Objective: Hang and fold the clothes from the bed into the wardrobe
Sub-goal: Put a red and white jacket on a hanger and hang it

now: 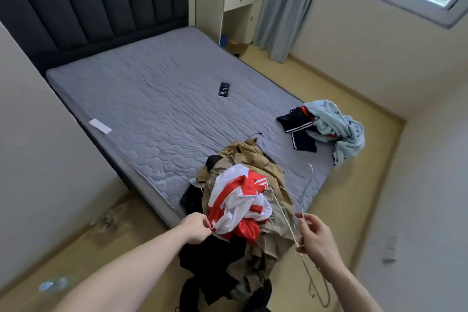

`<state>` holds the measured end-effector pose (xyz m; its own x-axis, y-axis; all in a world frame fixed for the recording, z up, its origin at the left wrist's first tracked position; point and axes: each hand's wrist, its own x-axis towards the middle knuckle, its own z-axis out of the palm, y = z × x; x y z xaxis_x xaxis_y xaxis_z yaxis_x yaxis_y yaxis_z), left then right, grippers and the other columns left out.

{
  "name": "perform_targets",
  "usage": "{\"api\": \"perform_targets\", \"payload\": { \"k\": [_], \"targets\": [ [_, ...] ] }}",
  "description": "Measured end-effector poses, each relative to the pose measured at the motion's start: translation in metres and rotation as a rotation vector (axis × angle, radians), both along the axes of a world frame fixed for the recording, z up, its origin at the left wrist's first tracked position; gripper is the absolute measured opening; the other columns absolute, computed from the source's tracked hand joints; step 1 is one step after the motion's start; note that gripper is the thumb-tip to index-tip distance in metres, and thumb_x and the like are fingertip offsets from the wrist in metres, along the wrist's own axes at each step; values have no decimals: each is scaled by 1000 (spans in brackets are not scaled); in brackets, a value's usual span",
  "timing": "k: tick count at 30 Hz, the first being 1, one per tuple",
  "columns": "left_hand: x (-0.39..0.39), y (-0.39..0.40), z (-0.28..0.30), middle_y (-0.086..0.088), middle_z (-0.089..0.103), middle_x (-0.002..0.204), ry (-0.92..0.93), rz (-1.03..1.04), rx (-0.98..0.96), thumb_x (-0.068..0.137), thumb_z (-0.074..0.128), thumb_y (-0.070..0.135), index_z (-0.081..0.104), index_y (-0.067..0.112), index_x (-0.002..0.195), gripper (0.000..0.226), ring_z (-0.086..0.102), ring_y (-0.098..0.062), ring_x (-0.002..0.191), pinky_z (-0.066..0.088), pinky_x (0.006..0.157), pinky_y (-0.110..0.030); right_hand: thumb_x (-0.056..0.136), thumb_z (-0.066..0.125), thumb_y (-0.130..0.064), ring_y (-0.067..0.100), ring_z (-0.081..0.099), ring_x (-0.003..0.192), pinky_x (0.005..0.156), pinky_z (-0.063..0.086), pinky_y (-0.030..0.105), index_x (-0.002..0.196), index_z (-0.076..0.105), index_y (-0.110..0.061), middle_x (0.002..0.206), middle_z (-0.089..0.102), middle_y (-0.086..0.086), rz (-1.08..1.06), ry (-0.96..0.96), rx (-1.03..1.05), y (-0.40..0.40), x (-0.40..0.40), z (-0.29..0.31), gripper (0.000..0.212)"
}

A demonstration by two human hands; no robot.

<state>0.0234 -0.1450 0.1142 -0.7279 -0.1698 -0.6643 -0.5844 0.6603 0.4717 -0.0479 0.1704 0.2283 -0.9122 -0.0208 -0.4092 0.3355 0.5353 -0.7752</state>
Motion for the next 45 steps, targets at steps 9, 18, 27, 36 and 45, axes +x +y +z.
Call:
{"api": "perform_targets", "payload": {
  "k": [9,18,27,36,45],
  "targets": [
    [-91,25,-26,8,75,98,-77,194,24,81,63,25,78,22,94,20,71,-14,93,59,83,-28,103,60,-26,-5,55,56,51,40,9,102,76,-35,65,64,-18,164,14,-7,8,-123,-26,19],
    [-182,58,-109,-1,59,132,-237,478,-51,91,62,30,71,26,109,20,65,-23,111,54,98,-37,98,67,-30,17,71,80,76,55,34,96,77,-39,81,74,-2,419,-91,-9,4,-275,-108,14],
    [-181,95,-234,-27,44,147,-536,1370,80,91,71,37,30,-1,147,79,49,-44,131,43,110,-48,96,67,-25,5,52,55,64,46,32,95,77,-41,63,56,-8,596,-100,-4,-10,-332,-200,19],
    [-143,98,-207,-4,55,79,-728,1247,532,74,59,7,57,18,118,45,48,-11,60,36,55,-19,93,73,-9,9,44,53,54,43,17,86,82,-32,58,44,-7,614,-103,-5,-5,-303,-188,25],
    [-136,107,-104,-10,69,121,41,1265,-80,97,52,28,62,16,126,32,65,-35,111,50,88,-34,97,69,-18,9,45,57,65,39,30,93,79,-38,61,44,-5,591,-73,-77,-8,-245,-124,23]
  ]
}}
